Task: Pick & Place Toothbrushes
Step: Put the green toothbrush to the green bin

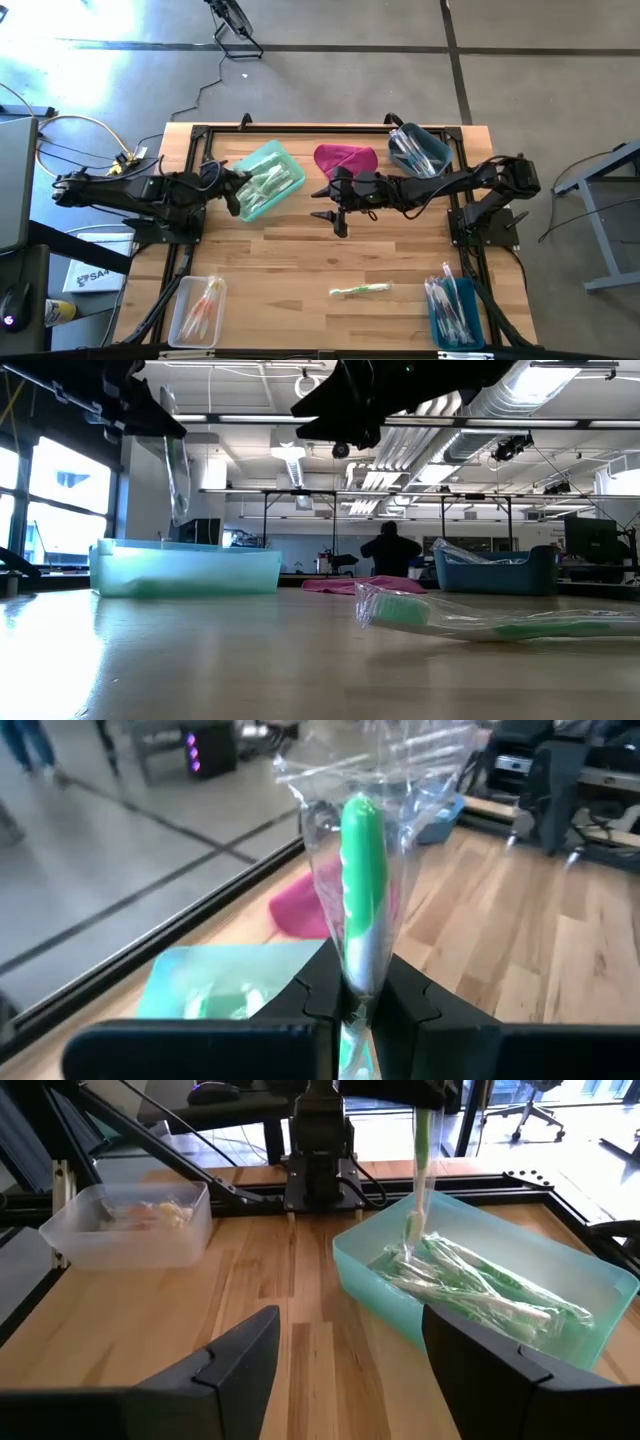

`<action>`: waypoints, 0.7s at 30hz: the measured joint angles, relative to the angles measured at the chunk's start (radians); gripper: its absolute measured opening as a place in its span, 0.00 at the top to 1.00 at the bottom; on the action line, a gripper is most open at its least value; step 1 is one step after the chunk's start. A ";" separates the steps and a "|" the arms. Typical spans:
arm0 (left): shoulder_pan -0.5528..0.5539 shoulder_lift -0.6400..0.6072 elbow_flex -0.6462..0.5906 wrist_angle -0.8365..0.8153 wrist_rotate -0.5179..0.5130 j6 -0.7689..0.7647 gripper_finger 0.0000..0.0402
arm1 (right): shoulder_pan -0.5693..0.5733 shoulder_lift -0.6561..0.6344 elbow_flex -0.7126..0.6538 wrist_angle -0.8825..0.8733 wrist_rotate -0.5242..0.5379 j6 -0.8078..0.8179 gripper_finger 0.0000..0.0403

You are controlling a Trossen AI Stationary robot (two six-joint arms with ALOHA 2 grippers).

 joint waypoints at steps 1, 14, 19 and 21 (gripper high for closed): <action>0.000 0.007 0.021 -0.035 -0.005 -0.017 0.94 | 0.000 0.000 0.000 0.000 0.000 0.000 0.41; 0.000 0.176 0.200 -0.279 -0.032 -0.041 0.94 | 0.000 0.000 0.000 -0.001 0.000 0.000 0.41; 0.066 0.252 0.230 -0.349 -0.080 -0.043 0.93 | 0.000 0.001 0.000 -0.001 0.000 0.023 0.41; 0.128 0.285 0.247 -0.378 -0.057 -0.053 0.93 | 0.000 0.001 0.000 -0.001 0.000 0.025 0.41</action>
